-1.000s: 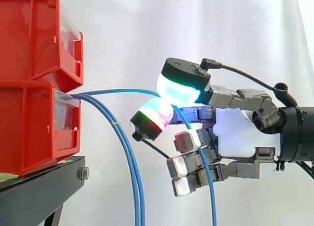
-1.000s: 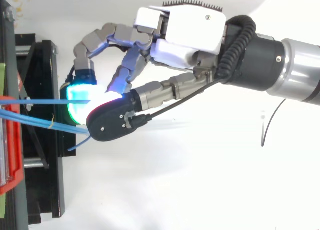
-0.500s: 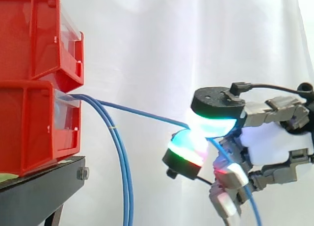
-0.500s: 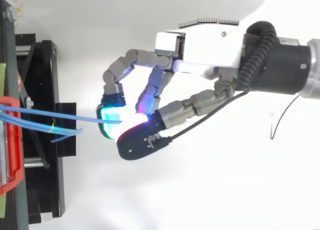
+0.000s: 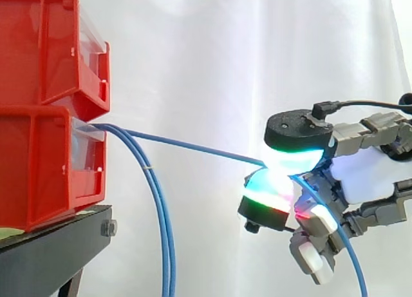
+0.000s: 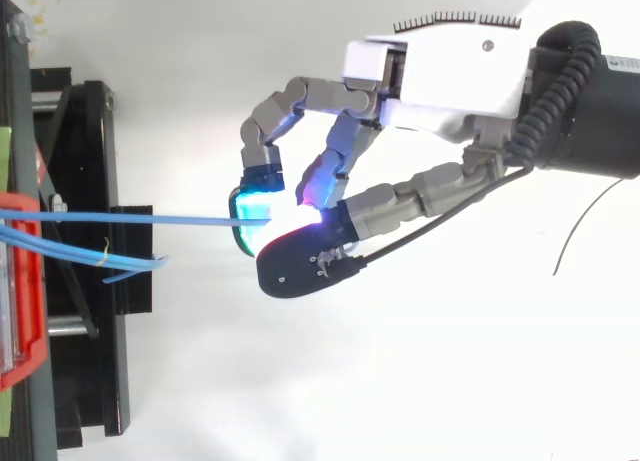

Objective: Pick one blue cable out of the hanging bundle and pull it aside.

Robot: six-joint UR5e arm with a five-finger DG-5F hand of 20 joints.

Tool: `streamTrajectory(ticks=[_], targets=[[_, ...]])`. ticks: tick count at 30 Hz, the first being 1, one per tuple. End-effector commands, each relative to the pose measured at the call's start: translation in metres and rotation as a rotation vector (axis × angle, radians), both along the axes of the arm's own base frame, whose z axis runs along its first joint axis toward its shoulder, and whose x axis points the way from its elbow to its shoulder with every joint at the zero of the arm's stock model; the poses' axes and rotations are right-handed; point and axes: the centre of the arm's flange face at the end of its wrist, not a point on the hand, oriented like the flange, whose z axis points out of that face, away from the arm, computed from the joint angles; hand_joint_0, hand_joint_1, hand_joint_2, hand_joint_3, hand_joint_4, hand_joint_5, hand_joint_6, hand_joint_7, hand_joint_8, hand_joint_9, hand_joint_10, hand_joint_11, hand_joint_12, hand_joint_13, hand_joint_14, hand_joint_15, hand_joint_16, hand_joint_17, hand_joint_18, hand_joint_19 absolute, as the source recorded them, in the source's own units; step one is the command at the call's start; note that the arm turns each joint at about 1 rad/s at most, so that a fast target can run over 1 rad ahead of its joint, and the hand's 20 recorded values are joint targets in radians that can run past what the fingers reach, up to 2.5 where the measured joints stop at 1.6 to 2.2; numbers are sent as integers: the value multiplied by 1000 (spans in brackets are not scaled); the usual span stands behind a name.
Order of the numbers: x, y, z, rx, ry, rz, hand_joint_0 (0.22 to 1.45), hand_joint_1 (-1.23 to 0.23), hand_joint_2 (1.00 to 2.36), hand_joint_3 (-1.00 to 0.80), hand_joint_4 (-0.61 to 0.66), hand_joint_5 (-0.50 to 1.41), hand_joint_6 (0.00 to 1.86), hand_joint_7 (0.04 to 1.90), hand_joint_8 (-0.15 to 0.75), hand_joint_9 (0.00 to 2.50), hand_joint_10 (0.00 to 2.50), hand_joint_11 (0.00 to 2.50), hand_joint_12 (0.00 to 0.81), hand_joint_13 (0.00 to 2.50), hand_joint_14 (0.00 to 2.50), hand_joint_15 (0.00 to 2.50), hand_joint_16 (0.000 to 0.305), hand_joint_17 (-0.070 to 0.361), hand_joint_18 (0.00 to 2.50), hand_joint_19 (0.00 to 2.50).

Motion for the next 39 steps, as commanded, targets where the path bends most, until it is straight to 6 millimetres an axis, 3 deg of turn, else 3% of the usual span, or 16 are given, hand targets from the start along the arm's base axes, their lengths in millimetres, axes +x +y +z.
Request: streamTrajectory(ticks=[1, 39], targets=[[2, -1, 1, -4, -15, -4, 587, -811, 1021, 29, 94, -85, 920, 1179, 363, 1196, 19, 605, 408, 916, 19, 585, 55, 124, 781, 580], [2, 0, 1, -5, -16, -4, 588, -815, 1020, 28, 120, -83, 917, 1187, 386, 1222, 17, 605, 403, 938, 21, 599, 53, 119, 797, 606]])
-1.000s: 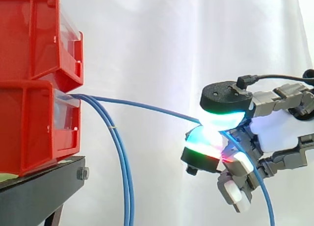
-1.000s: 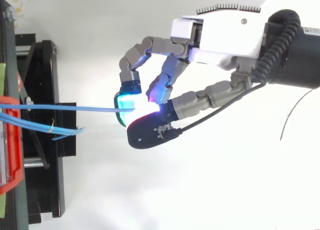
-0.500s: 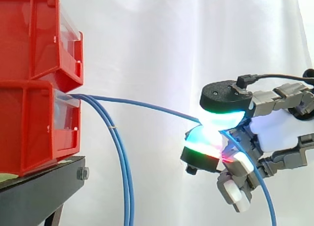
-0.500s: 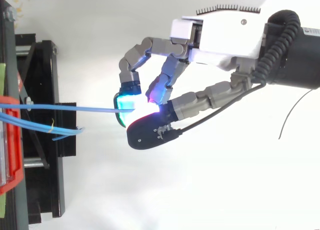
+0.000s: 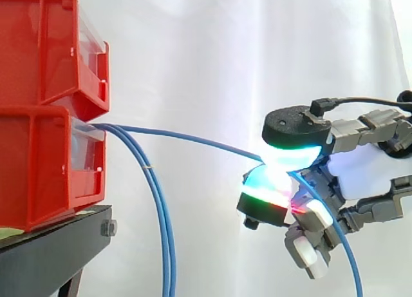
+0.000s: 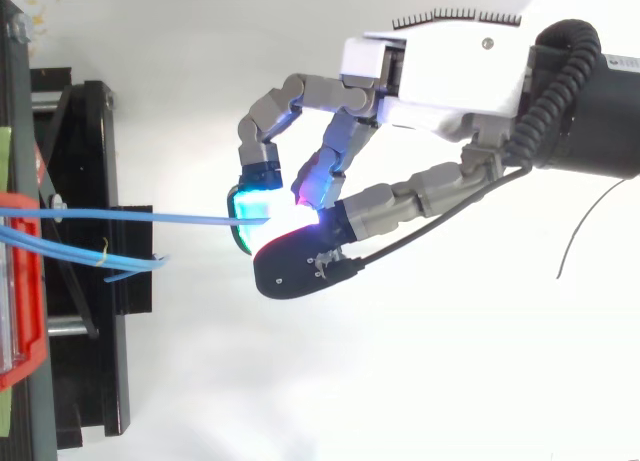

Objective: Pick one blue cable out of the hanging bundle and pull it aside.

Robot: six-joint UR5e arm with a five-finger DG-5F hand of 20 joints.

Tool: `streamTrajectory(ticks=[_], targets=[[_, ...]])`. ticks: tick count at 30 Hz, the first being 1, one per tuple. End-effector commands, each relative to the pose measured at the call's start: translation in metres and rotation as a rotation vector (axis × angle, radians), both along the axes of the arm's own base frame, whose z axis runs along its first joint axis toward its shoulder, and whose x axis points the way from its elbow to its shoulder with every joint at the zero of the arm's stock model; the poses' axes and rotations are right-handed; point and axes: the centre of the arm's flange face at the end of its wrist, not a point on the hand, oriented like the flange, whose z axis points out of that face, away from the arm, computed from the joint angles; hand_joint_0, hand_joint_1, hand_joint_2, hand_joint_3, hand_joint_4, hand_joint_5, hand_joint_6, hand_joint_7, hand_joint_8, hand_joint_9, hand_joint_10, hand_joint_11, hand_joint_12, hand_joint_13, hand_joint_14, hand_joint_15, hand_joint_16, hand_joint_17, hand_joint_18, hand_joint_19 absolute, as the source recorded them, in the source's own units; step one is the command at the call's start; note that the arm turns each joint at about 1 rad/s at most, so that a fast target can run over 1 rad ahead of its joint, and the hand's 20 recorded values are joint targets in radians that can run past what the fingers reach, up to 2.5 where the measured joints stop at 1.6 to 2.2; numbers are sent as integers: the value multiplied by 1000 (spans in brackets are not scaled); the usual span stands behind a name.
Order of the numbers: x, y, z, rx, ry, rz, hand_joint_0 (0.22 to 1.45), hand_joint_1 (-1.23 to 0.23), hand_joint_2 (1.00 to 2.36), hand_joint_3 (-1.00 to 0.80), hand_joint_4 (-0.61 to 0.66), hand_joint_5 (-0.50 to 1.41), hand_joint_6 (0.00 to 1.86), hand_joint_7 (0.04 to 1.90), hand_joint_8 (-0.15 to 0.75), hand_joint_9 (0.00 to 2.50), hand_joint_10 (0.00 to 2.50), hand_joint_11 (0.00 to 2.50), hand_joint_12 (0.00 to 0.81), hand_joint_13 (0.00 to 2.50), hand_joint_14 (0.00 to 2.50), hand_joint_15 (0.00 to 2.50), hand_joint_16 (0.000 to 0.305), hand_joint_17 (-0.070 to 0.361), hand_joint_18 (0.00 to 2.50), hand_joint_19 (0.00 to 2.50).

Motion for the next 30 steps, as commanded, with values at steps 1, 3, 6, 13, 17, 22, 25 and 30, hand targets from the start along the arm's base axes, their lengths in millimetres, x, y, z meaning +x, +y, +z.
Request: streamTrajectory(ticks=[1, 3, 6, 13, 17, 22, 25, 30], targets=[[0, 0, 0, 0, 0, -1, 588, -814, 1020, 28, 119, -83, 917, 1179, 385, 1221, 17, 609, 402, 939, 21, 595, 53, 119, 799, 609], [0, 1, 0, 0, 0, 1, 588, -814, 1020, 28, 116, -83, 918, 1177, 387, 1219, 19, 615, 401, 940, 21, 596, 53, 120, 802, 608], [0, 0, 0, 0, 0, -1, 588, -814, 1020, 25, 118, -84, 917, 1185, 386, 1220, 17, 617, 401, 941, 21, 598, 54, 121, 805, 606], [0, 1, 0, 0, 0, 1, 586, -811, 1020, 22, 120, -84, 917, 1179, 387, 1218, 17, 607, 405, 948, 19, 598, 55, 123, 812, 613], [0, 0, 0, 0, 0, -1, 585, -810, 1020, 25, 125, -84, 917, 1179, 389, 1217, 19, 613, 407, 952, 20, 601, 55, 124, 822, 621], [0, 0, 0, 0, 0, -1, 585, -810, 1020, 26, 122, -84, 916, 1187, 387, 1219, 17, 616, 407, 955, 20, 606, 55, 124, 825, 620], [0, 0, 0, 0, 0, -1, 586, -810, 1020, 26, 124, -84, 916, 1187, 394, 1218, 17, 611, 408, 956, 20, 602, 55, 124, 827, 622], [0, 0, 0, 0, 0, -1, 587, -811, 1020, 23, 123, -84, 916, 1189, 391, 1220, 17, 608, 408, 955, 21, 601, 55, 125, 830, 622]])
